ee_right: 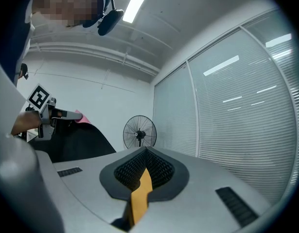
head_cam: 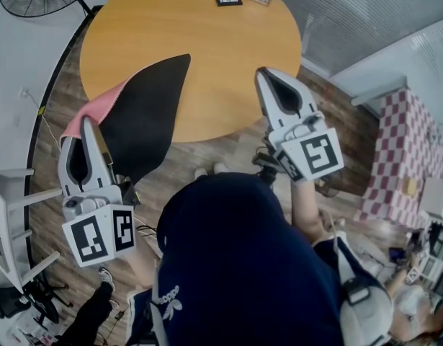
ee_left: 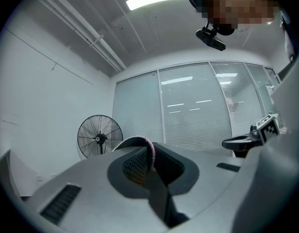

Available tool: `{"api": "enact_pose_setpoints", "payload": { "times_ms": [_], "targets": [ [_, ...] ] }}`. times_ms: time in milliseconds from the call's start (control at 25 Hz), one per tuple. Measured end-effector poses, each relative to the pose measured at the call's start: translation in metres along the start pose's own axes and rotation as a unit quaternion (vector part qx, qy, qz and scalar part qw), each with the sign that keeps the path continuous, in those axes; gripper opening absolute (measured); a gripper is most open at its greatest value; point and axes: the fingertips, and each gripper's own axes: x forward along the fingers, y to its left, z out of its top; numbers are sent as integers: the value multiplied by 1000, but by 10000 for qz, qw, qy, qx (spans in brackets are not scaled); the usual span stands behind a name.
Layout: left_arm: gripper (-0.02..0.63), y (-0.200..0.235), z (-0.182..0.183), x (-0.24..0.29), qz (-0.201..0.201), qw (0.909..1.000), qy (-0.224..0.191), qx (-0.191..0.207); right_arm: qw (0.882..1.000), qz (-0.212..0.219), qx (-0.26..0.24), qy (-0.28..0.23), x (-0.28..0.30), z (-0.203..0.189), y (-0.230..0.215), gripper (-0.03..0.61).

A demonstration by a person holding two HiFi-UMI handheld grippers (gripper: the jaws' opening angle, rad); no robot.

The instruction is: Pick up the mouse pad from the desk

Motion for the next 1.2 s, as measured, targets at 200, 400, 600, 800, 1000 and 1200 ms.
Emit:
{"api": "enact_pose_setpoints", "payload": {
  "times_ms": [200,400,600,800,1000,1200],
  "targets": [
    [20,2,-2,4,-14,10000,19,-3,10000,-11,-37,60,5,-2,0,3],
    [20,3,-2,5,-3,10000,46,-9,9999,22,-93,49,5,-1,1,3],
    [20,4,-2,5,-1,10000,43,9,9999,-3,-92,47,4,-1,0,3],
    [20,5,-3,7,-1,10000,50,15,9999,-7,-130,48,6,0,0,3],
    [20,6,-3,8,-15,10000,43,7,9999,-12,-60,97,7,0,3,3],
    [20,6,-3,9,-64,10000,34,2,9997,-49,-235,103,6,-1,0,3]
  ]
}}
